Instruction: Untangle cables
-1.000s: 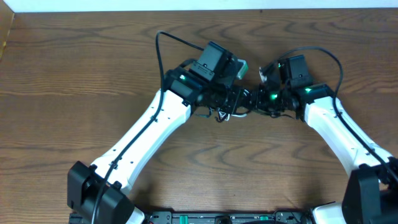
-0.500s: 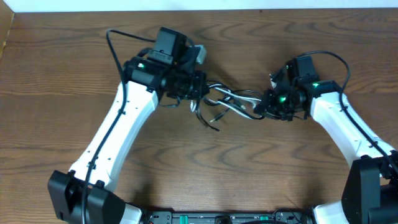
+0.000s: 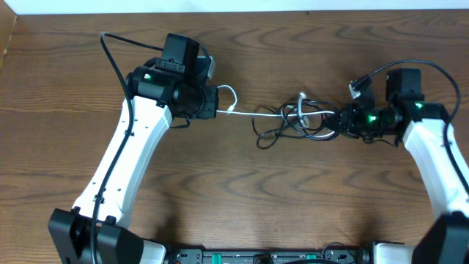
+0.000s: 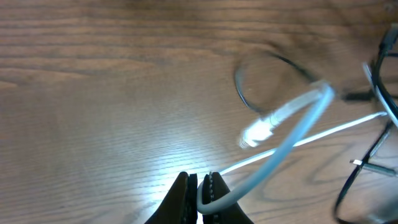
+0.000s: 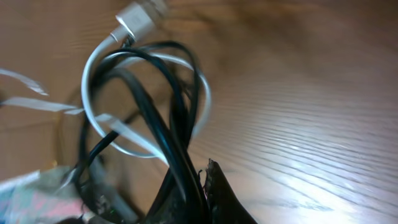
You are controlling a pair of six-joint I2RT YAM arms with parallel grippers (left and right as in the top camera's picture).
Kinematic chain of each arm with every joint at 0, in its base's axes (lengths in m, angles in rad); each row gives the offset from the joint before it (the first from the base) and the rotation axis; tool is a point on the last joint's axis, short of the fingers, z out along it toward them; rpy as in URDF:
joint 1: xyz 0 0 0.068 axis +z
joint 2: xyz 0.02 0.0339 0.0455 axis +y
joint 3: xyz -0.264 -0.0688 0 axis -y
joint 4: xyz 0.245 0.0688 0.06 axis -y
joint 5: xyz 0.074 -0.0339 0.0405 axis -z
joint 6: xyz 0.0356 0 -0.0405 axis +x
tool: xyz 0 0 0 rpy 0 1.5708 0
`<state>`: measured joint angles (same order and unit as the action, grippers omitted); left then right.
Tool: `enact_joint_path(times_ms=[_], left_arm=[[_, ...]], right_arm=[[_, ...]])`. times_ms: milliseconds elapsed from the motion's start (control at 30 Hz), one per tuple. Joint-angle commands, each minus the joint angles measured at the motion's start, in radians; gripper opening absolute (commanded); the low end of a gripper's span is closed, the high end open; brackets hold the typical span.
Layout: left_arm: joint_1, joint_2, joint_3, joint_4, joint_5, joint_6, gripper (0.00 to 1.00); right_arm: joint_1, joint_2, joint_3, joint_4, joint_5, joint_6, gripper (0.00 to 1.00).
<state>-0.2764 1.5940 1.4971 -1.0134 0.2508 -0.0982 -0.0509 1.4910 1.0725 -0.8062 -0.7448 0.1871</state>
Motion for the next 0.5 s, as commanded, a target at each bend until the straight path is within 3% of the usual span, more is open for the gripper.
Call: enact_joint_path(times_ms=[0,133,200,267,467], left_arm=[[0.013,-0.024,-0.009,-0.003,-0.058,0.046,0.08],[0.013,-0.024,-0.009,0.002,-0.057,0.046,0.09],[0.013,-0.024,-0.008,0.014,-0.052,0.046,0.25],[0.013,-0.025,-0.008,0.041,-0.034,0.055,0.34],[0.013,-0.06,-0.006,0.179,0.373,0.245,0.54]], right_arm=[[-0.008,-0.07,-0.001,0.002,-0.034,-0.032,0.01],[-0.006,-0.123,-0.001,0.008,0.004,-0.027,0.01],[0.003,-0.149,-0.001,0.026,-0.068,-0.104,0.01],[0.016,-0.176,-0.001,0.041,-0.146,-0.196,0.01],[0.05,-0.297,0.0,0.056,-0.243,-0.409,0.01]])
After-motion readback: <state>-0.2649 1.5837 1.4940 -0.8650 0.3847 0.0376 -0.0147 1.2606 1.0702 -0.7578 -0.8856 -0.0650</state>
